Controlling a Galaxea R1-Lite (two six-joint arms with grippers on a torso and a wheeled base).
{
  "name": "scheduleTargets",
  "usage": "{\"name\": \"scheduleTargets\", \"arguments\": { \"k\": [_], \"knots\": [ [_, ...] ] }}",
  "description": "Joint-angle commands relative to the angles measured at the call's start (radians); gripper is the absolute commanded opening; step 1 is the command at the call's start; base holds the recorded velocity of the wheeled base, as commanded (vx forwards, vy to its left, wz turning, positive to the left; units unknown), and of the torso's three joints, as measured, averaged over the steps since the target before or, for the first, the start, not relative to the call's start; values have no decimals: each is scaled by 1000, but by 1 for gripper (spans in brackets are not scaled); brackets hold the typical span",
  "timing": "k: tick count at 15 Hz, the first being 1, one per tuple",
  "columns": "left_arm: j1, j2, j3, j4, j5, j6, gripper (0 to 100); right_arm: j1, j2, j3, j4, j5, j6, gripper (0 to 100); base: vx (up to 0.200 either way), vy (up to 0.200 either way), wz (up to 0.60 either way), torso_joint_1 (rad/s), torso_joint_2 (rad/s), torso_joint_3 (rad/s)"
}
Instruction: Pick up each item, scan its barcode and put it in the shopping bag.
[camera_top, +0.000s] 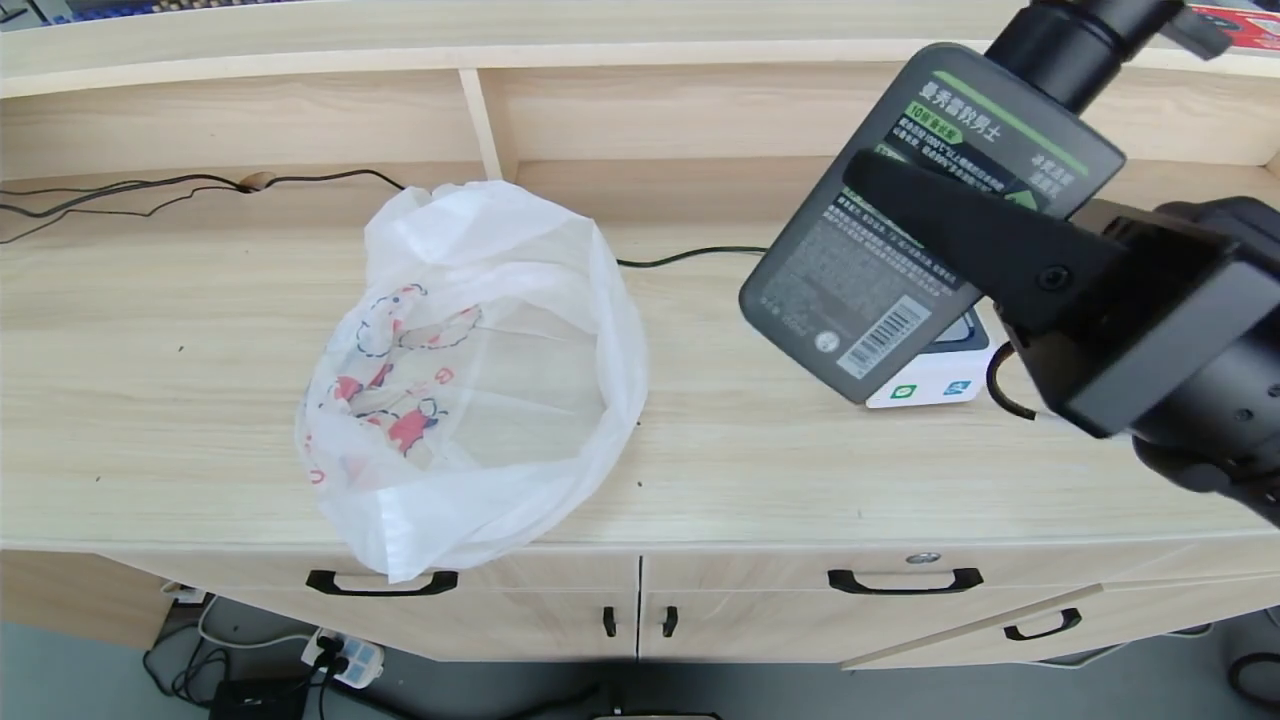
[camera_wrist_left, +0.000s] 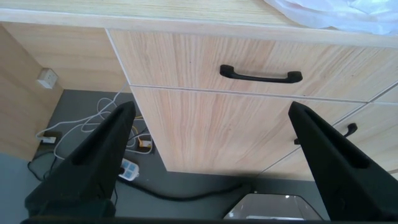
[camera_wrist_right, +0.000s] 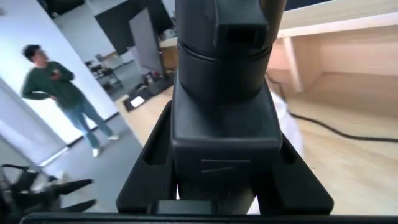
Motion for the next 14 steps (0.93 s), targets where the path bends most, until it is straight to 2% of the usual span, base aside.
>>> {"name": "scheduleTargets", "arguments": {
  "k": [1, 3, 5, 7, 10, 12, 14],
  "knots": [
    [-1, 0, 0, -1, 0, 0, 100, -199, 26, 0, -2, -1, -130, 0, 0, 0, 0, 0, 0, 0],
    [-1, 0, 0, -1, 0, -1, 100, -317, 35, 4, -2, 1, -229, 0, 0, 0, 0, 0, 0, 0],
    [-1, 0, 0, -1, 0, -1, 100, -367, 57, 3, -7, 31, -374, 0, 0, 0, 0, 0, 0, 0],
    [-1, 0, 0, -1, 0, -1, 100, -409, 86, -14, -2, 172, -611, 0, 0, 0, 0, 0, 0, 0],
    [-1, 0, 0, -5, 0, -3, 100, -438, 118, -31, -13, 234, -783, 0, 0, 0, 0, 0, 0, 0],
    [-1, 0, 0, -5, 0, -3, 100, -499, 157, -85, -8, 387, -944, 0, 0, 0, 0, 0, 0, 0],
    [-1, 0, 0, -5, 0, 6, 100, -548, 184, -122, -8, 433, -1010, 0, 0, 0, 0, 0, 0, 0]
  ]
}}
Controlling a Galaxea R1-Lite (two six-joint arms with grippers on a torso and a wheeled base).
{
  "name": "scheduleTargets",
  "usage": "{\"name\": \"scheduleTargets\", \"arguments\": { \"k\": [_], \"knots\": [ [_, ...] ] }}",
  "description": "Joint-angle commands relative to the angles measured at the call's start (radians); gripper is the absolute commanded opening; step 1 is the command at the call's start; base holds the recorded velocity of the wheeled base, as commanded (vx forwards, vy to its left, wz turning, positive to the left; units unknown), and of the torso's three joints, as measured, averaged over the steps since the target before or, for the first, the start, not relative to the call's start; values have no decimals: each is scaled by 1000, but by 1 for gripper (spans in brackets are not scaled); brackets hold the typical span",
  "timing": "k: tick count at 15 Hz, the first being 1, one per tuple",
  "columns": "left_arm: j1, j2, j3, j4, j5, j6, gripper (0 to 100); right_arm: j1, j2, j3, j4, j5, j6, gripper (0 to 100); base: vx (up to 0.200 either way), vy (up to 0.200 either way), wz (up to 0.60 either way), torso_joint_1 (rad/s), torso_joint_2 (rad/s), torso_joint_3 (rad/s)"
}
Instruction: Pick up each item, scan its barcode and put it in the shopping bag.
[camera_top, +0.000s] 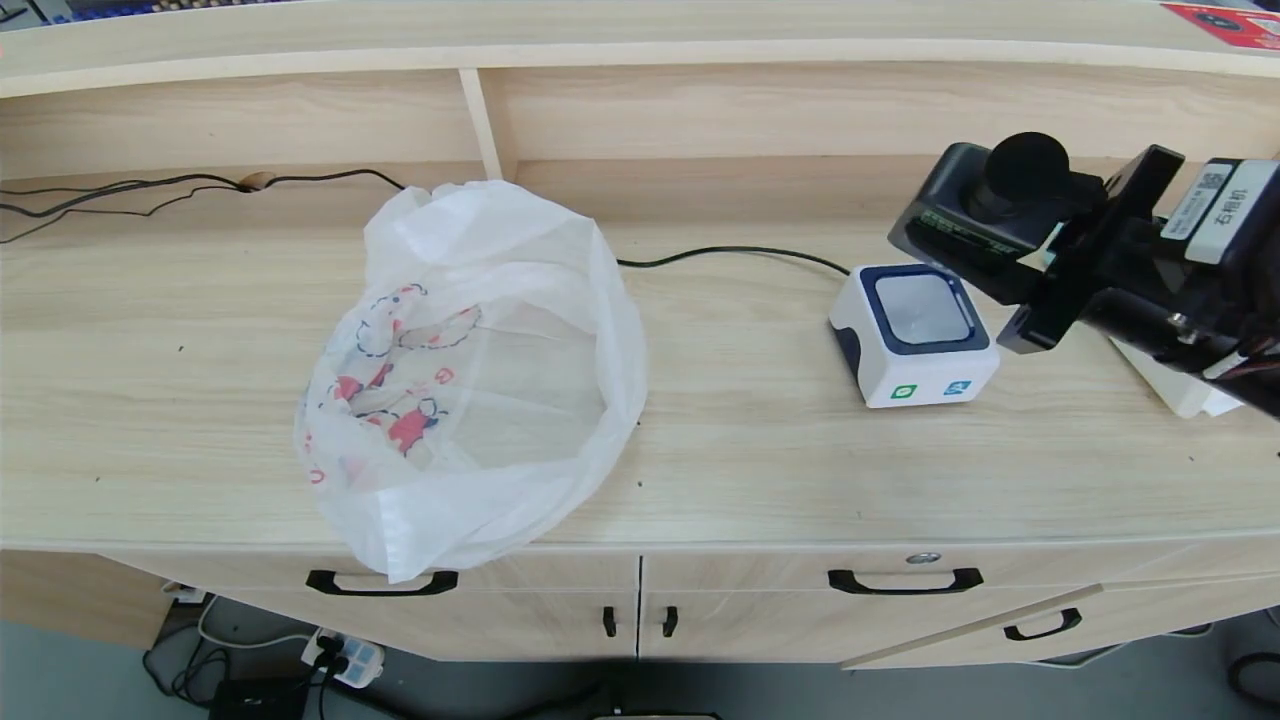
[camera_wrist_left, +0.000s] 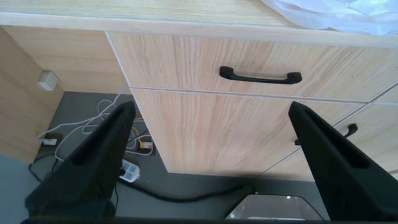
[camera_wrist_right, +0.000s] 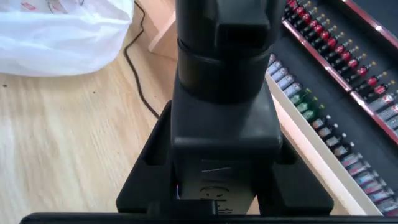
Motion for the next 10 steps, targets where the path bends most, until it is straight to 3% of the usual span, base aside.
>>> {"name": "scheduleTargets", "arguments": {
  "k": [1, 3, 6, 8, 9, 10],
  "knots": [
    [0, 0, 0, -2, 1, 14, 100, -43, 59, -36, 0, 19, -23, 0, 0, 0, 0, 0, 0, 0],
    [0, 0, 0, -2, 1, 35, 100, -79, 117, -67, -2, 74, -101, 0, 0, 0, 0, 0, 0, 0],
    [0, 0, 0, -2, 1, 40, 100, -102, 169, -185, 1, 144, -139, 0, 0, 0, 0, 0, 0, 0],
    [0, 0, 0, -2, 1, 43, 100, -104, 209, -185, 1, 195, -182, 0, 0, 0, 0, 0, 0, 0],
    [0, 0, 0, -5, -4, 81, 100, -127, 213, -202, 1, 212, -188, 0, 0, 0, 0, 0, 0, 0],
    [0, 0, 0, -5, -6, 86, 100, -156, 213, -206, 1, 218, -188, 0, 0, 0, 0, 0, 0, 0]
  ]
}}
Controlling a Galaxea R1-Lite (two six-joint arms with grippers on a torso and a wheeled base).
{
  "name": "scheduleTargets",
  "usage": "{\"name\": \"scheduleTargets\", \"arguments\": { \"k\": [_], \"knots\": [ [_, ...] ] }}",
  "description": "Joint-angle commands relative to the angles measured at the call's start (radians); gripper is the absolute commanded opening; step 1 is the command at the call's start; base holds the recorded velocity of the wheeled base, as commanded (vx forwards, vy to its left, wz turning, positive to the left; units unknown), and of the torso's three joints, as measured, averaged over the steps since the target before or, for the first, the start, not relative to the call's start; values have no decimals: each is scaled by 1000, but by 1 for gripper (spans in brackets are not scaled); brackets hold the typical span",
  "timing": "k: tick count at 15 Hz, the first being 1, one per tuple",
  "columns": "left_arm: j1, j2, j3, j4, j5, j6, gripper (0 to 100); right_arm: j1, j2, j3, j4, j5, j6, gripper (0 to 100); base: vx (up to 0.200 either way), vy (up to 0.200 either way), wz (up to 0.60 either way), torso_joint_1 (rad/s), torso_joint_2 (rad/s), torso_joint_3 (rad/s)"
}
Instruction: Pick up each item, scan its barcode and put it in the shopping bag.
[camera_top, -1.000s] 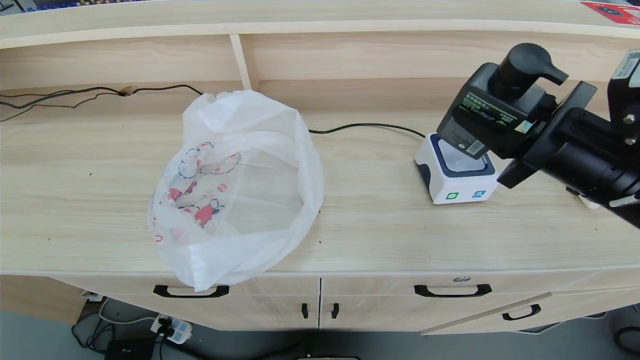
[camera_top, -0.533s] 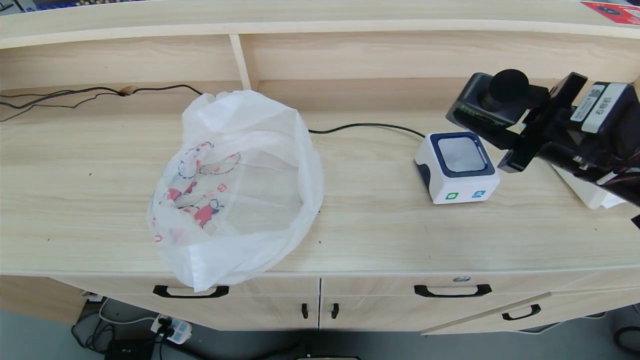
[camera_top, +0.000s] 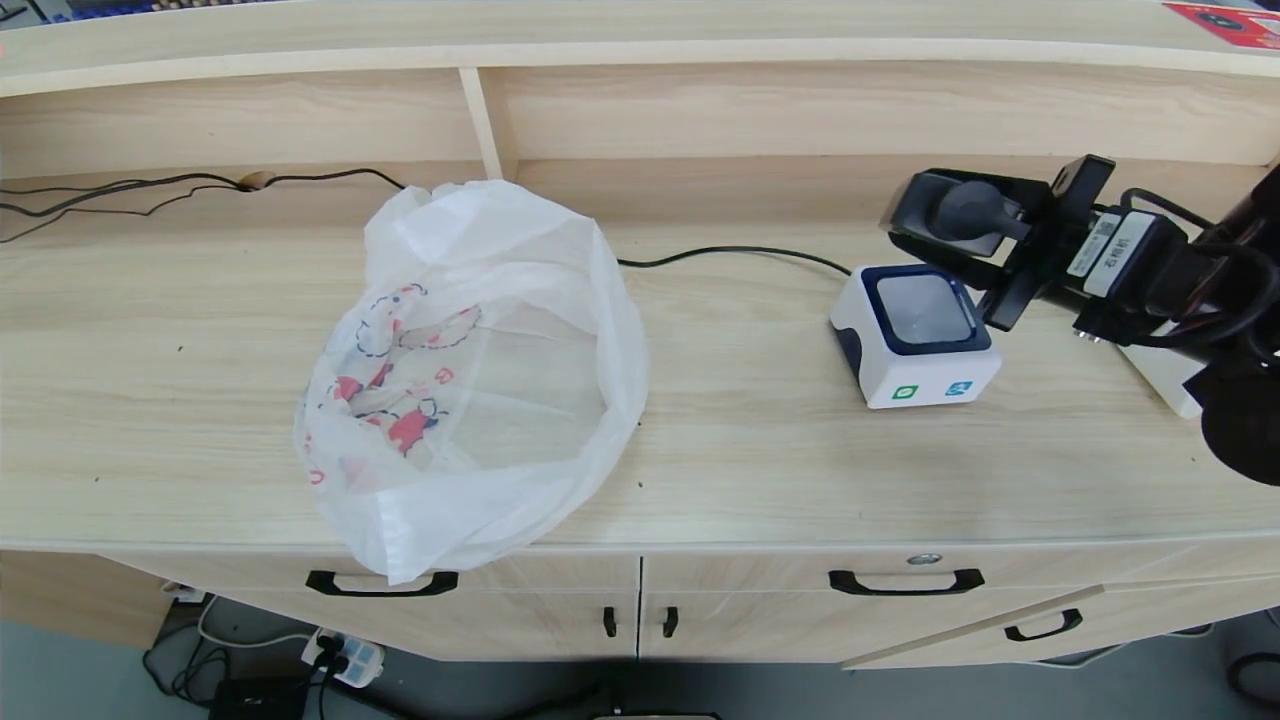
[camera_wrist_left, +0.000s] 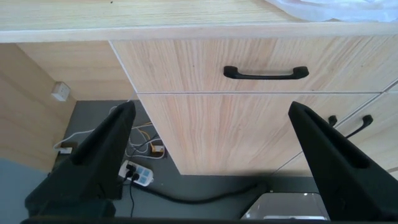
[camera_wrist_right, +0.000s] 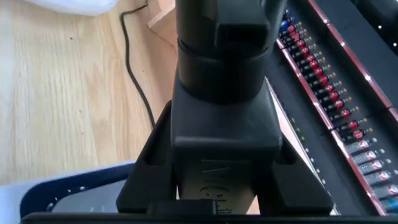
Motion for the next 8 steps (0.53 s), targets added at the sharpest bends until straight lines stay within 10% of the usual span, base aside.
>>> {"name": "scheduleTargets", "arguments": {
  "k": [1, 8],
  "knots": [
    [0, 0, 0, -1, 0, -5, 100, -49, 26, 4, 0, 12, -2, 0, 0, 0, 0, 0, 0, 0],
    [0, 0, 0, -1, 0, -6, 100, -61, 20, 33, -3, 6, 4, 0, 0, 0, 0, 0, 0, 0]
  ]
}}
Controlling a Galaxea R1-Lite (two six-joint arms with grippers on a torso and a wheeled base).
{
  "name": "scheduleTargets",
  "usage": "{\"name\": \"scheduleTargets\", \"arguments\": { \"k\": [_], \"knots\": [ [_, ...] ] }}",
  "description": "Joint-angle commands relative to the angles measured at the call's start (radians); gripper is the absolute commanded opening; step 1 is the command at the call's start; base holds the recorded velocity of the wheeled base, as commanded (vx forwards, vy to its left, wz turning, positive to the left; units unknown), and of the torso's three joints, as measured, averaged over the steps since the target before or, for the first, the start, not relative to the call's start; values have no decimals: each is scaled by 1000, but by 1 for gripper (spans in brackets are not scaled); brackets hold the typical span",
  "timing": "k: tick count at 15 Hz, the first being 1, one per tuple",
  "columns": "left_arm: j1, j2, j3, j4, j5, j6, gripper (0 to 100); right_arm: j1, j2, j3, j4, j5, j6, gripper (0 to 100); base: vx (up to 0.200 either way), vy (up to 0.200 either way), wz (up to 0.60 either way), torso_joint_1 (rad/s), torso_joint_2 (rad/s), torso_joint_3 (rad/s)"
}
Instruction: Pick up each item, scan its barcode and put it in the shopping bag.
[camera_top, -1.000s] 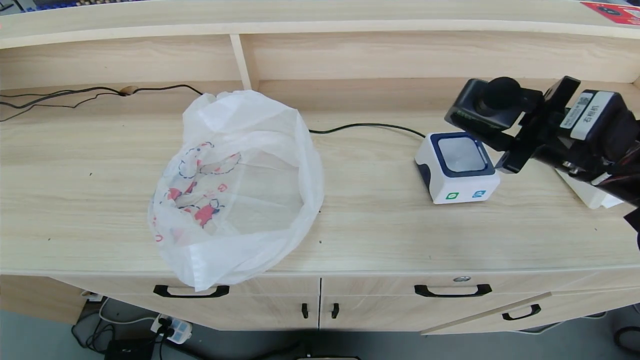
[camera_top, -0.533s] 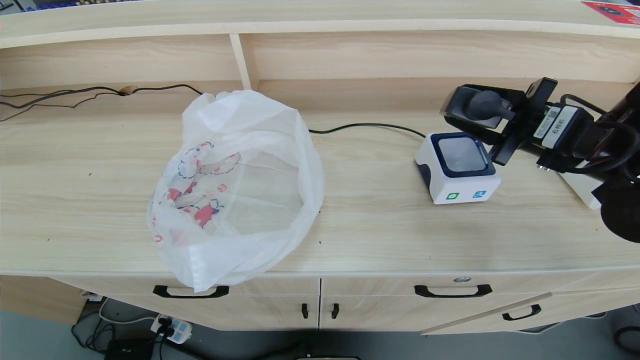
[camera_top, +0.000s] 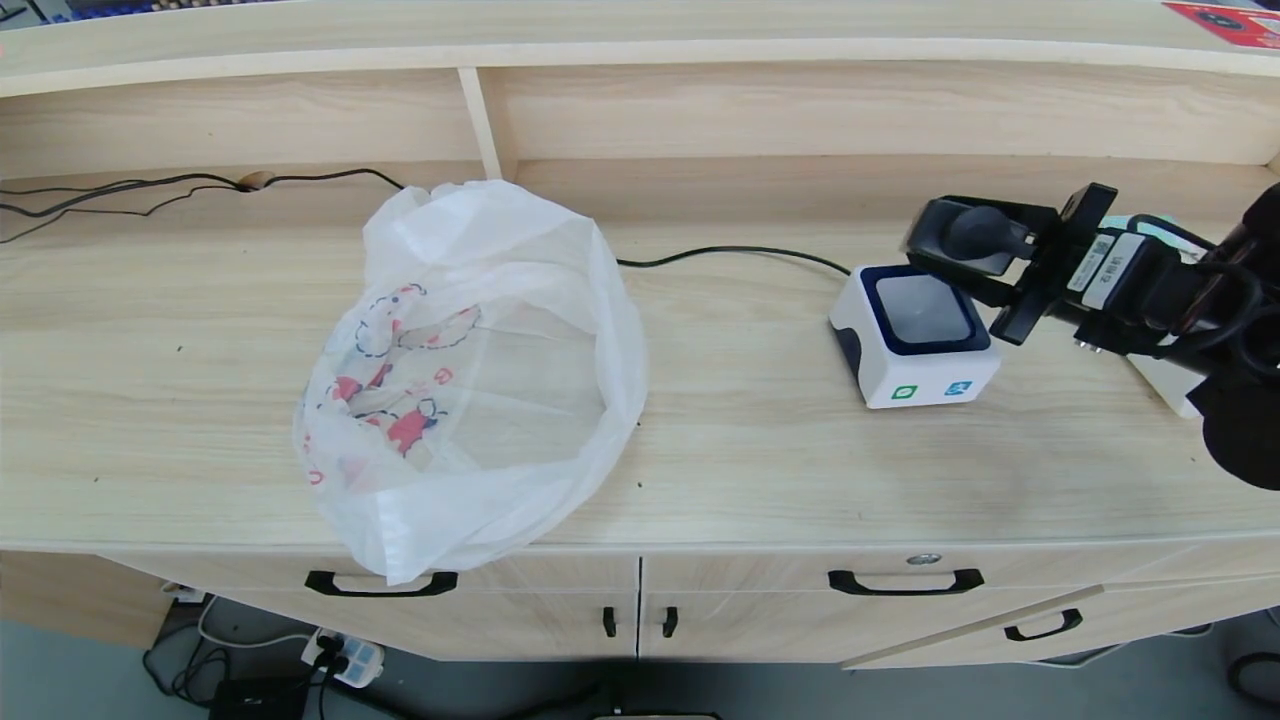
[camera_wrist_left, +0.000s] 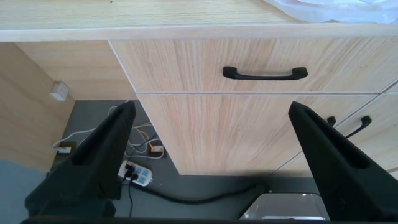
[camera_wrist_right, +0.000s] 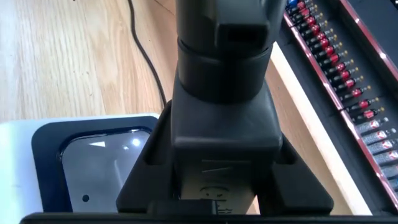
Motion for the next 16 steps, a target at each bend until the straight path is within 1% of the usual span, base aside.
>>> {"name": "scheduleTargets", "arguments": {
  "k": [1, 4, 7, 8, 9, 11, 12, 13, 15, 16],
  "knots": [
    [0, 0, 0, 0, 1, -2, 100, 1, -12, 9, 0, 0, 0, 0, 0, 0, 0, 0, 0, 0],
    [0, 0, 0, 1, 1, -9, 100, 3, -46, 18, 1, -9, 23, 0, 0, 0, 0, 0, 0, 0],
    [0, 0, 0, 4, 2, -14, 100, 23, -138, 149, 0, -102, 100, 0, 0, 0, 0, 0, 0, 0],
    [0, 0, 0, 7, 4, -22, 100, 41, -169, 189, 0, -123, 122, 0, 0, 0, 0, 0, 0, 0],
    [0, 0, 0, 9, 4, -32, 100, 83, -218, 241, 9, -143, 134, 0, 0, 0, 0, 0, 0, 0],
    [0, 0, 0, 9, 4, -32, 100, 161, -297, 314, 47, -209, 194, 0, 0, 0, 0, 0, 0, 0],
    [0, 0, 0, 9, 4, -32, 100, 231, -327, 324, 47, -281, 278, 0, 0, 0, 0, 0, 0, 0],
    [0, 0, 0, 9, 4, -32, 100, 277, -337, 316, 38, -345, 355, 0, 0, 0, 0, 0, 0, 0],
    [0, 0, 0, 9, 4, -32, 100, 343, -346, 273, 35, -439, 462, 0, 0, 0, 0, 0, 0, 0],
    [0, 0, 0, 9, 4, -37, 100, 365, -348, 264, 35, -468, 508, 0, 0, 0, 0, 0, 0, 0]
  ]
}}
